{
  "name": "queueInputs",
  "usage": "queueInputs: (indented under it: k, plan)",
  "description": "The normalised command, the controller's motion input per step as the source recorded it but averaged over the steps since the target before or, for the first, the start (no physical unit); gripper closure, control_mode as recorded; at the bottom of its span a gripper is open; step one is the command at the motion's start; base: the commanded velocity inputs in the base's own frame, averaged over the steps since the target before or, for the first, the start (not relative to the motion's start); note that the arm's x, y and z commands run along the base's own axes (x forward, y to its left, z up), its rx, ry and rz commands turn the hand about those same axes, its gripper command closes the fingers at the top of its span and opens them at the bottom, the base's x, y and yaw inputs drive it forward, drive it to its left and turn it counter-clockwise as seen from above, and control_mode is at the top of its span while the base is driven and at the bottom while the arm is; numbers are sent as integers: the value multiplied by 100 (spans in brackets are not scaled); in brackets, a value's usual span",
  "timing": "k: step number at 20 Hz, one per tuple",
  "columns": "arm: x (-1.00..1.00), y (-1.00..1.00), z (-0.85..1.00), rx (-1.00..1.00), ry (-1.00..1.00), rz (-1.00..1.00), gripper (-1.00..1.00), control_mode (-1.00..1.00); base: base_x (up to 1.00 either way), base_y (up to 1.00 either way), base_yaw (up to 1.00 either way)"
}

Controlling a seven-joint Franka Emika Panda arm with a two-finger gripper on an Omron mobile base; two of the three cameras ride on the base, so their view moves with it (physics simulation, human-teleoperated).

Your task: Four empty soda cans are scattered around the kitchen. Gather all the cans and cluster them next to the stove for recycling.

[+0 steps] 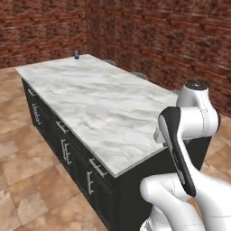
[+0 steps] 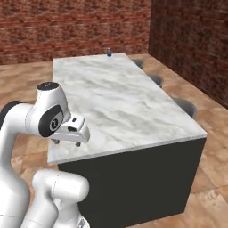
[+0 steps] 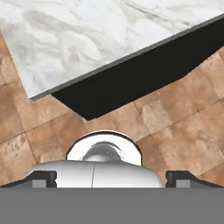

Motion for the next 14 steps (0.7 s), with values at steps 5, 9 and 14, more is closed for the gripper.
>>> queueInputs:
  k: [5, 9, 14]
  plan:
    - [0, 0, 0, 0, 0, 0, -100, 100, 75, -100, 8]
    - [0, 0, 0, 0, 0, 0, -100, 100, 59, -100, 8]
    - [0, 0, 0, 0, 0, 0, -100, 100, 54, -100, 8]
